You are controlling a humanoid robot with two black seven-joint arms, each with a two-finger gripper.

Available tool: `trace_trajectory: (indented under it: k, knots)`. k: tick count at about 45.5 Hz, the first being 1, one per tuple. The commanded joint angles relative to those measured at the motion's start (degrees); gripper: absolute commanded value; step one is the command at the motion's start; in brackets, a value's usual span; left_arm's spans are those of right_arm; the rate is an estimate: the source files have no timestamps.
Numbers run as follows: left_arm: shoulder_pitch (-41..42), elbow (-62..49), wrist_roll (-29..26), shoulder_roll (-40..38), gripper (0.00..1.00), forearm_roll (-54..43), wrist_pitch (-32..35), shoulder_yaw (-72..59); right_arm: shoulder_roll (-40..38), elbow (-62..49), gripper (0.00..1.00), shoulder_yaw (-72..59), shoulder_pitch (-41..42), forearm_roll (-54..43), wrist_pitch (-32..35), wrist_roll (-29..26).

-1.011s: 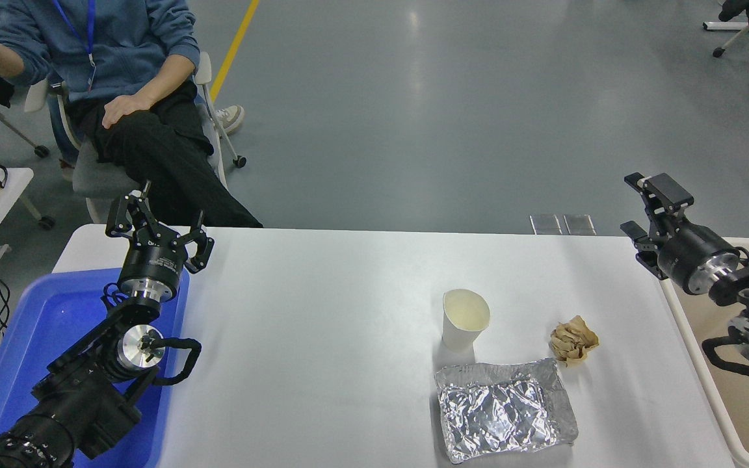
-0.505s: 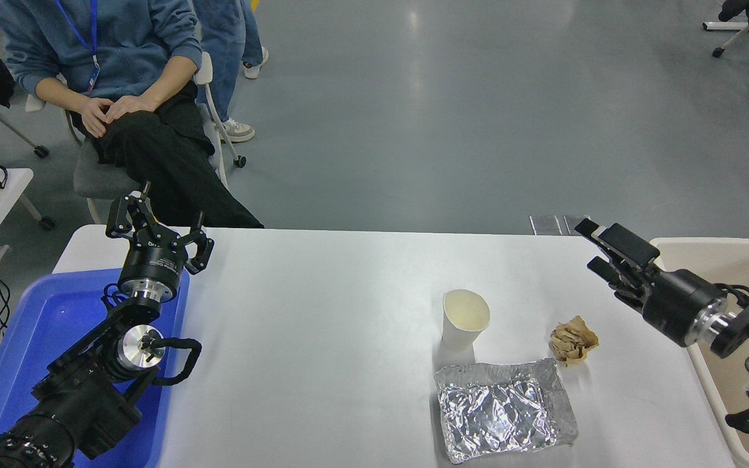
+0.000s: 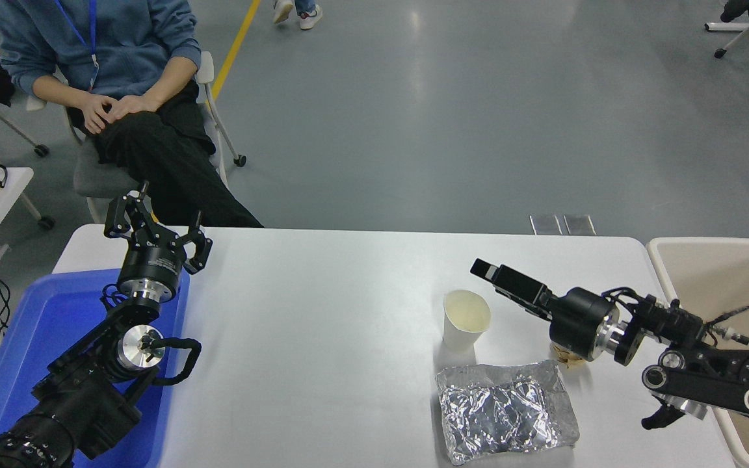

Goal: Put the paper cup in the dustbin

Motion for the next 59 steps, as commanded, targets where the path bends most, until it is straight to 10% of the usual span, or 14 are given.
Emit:
trace_trajectory:
  k: [1,59]
  knots:
    - [0.07,-0.01,0.00,-0.01,1.00,-0.01,0.00,0.00,13.13,-15.14,0.99,-7.18,3.92,-0.42,-0.36,-0.08]
    - [-0.01,-0.01,0.00,-0.01,1.00,-0.01,0.00,0.00,16.21,-29.75,0.99,-21.52,2.17,-5.43,-0.27,2.64]
